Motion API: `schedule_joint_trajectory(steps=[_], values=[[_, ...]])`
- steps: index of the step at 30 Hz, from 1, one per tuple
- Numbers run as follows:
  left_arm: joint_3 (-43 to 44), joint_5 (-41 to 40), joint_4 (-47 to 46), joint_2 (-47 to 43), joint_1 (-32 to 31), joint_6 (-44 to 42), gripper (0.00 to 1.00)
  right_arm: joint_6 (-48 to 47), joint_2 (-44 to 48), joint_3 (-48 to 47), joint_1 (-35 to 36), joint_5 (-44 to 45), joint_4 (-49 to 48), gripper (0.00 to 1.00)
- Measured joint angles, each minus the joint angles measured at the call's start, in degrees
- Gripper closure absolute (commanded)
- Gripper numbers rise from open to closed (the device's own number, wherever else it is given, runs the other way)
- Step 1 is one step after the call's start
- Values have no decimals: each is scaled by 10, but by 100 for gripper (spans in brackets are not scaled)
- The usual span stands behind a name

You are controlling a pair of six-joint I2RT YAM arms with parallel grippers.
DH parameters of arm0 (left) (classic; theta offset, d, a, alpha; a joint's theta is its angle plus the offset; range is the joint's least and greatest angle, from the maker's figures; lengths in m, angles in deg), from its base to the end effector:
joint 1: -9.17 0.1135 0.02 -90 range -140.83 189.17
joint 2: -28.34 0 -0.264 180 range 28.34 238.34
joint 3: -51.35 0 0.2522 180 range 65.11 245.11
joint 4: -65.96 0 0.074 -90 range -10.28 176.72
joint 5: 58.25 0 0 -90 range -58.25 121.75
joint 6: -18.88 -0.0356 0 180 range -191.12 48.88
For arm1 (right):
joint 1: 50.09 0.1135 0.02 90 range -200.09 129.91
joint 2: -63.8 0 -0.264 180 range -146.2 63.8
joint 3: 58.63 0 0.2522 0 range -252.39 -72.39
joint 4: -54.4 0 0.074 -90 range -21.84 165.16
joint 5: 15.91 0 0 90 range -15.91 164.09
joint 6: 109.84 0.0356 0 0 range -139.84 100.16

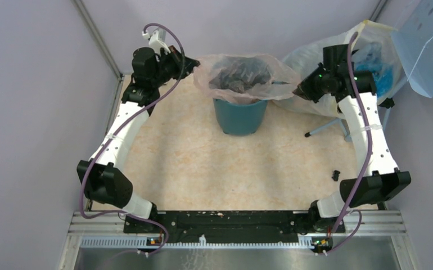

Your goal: Put the trash bags into the trash bin

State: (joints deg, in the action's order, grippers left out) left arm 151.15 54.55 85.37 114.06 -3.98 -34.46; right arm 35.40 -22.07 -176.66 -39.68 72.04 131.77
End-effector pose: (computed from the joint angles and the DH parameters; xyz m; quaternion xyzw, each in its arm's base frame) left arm 0.3389 -0.0933 0.4282 -0.0173 0.7366 -0.4105 0.5373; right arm 0.2867 0.0540 0.4333 0.3462 0.8572 0.2204 0.3111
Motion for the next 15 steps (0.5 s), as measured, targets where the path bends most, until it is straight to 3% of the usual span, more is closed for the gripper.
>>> schedule_joint_trajectory(steps=[10, 15], values=[[170, 4, -56, 185, -34, 19, 100, -85, 16, -23, -38, -28, 40, 100], [183, 23, -10, 196, -12, 19, 100, -116, 20, -8, -38, -66, 54, 100]])
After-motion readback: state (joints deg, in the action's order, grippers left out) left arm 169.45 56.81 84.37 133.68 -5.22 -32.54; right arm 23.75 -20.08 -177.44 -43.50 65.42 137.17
